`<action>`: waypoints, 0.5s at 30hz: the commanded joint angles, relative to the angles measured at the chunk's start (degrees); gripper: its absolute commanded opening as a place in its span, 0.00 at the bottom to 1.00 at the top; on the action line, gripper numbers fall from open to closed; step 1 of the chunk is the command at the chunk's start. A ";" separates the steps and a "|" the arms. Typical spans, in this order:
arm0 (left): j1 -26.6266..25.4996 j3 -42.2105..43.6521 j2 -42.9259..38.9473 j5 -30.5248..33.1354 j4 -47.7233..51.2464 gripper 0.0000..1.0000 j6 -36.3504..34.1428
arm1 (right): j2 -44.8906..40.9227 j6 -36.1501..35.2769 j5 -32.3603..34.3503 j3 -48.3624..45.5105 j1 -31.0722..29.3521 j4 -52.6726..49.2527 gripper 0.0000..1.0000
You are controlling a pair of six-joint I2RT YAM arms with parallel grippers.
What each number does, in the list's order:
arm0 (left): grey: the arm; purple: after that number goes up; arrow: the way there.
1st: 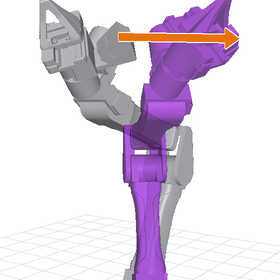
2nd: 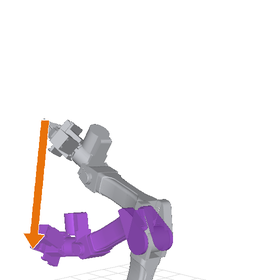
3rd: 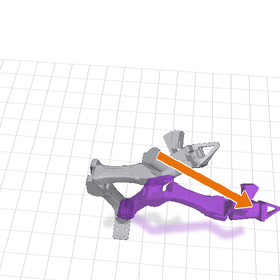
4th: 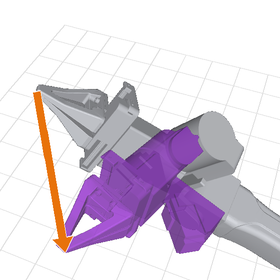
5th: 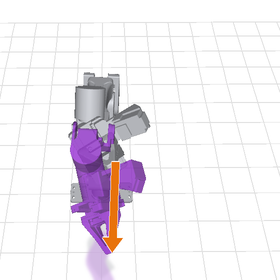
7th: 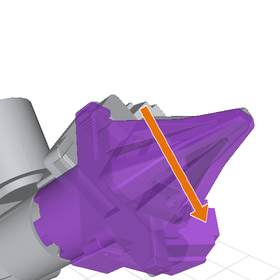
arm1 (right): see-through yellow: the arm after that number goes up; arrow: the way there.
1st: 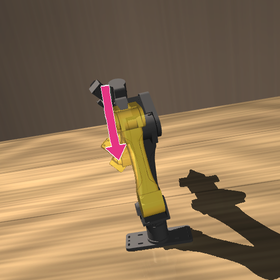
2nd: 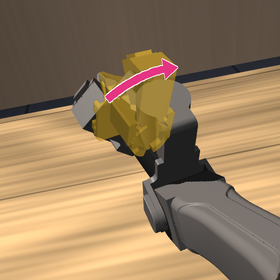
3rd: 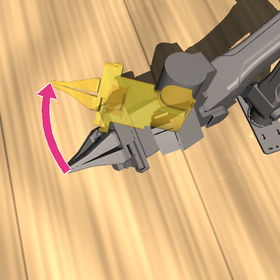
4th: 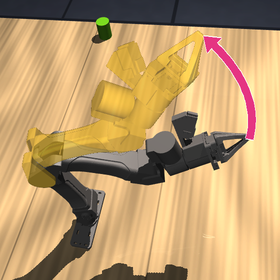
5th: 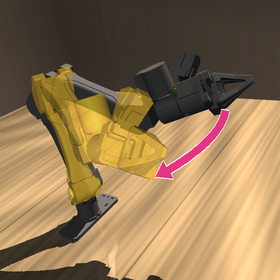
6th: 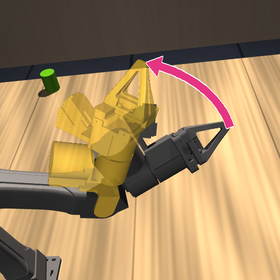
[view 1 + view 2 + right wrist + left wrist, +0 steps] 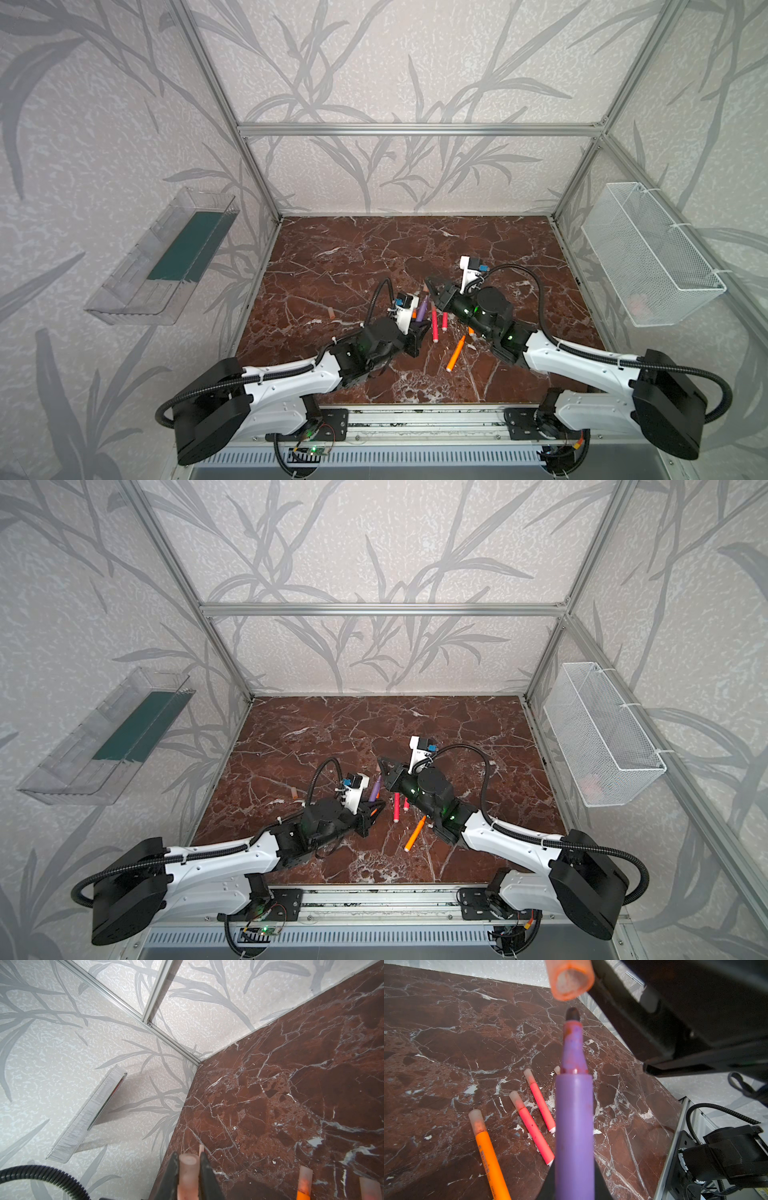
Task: Insert the pens into the pen caps
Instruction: 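Push the cap down onto the purple marker tip with the right gripper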
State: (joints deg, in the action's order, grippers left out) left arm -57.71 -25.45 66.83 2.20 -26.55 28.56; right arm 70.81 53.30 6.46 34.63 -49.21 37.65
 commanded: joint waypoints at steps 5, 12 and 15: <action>-0.07 -0.28 -1.79 2.54 0.49 0.00 0.71 | -0.41 -1.38 1.66 -0.77 -1.41 1.06 0.00; -0.07 -0.13 -2.06 1.94 0.24 0.00 0.63 | -0.27 -1.80 3.34 -0.98 -1.40 0.98 0.00; -0.12 -0.06 -2.27 2.01 0.51 0.00 0.68 | -0.91 -2.37 4.33 -1.06 -1.41 0.76 0.00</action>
State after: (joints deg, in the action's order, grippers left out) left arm -57.71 -25.45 65.98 3.11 -25.19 28.69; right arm 70.78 52.45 8.64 34.20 -50.33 37.87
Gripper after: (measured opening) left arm 0.158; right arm 0.153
